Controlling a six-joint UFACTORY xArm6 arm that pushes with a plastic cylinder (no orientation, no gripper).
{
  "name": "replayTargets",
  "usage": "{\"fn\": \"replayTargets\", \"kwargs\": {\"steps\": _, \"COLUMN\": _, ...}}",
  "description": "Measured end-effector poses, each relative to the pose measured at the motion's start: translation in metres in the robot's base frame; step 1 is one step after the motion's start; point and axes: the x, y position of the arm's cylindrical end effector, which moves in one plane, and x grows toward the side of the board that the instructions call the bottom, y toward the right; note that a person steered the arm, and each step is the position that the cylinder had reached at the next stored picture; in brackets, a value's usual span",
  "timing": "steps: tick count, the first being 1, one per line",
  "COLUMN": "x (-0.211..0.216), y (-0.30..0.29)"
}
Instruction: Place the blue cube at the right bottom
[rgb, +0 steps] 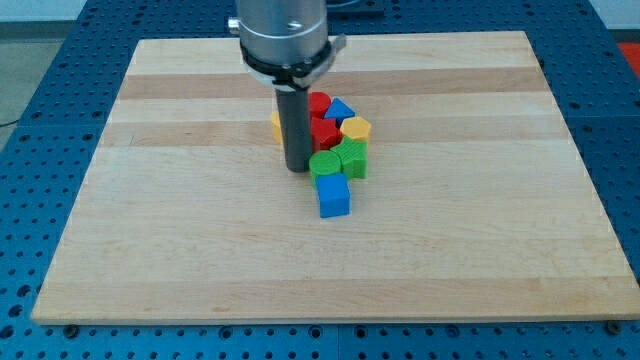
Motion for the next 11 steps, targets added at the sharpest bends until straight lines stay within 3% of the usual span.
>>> {"fn": "replayTargets", "kwargs": {"steps": 2, "x": 0.052, "y": 0.017}}
{"fn": "replayTargets", "kwargs": {"steps": 3, "x": 0.07, "y": -0.002}}
{"fn": "replayTargets", "kwargs": {"steps": 6, "x": 0.077, "y": 0.161}}
{"fn": "replayTargets", "kwargs": {"steps": 7, "x": 0.088, "y": 0.174}}
{"fn": "replayTargets", "kwargs": {"steps": 9, "x": 0.107, "y": 0.114}}
{"fn": "replayTargets", "kwargs": {"steps": 11, "x": 0.11, "y": 0.199}}
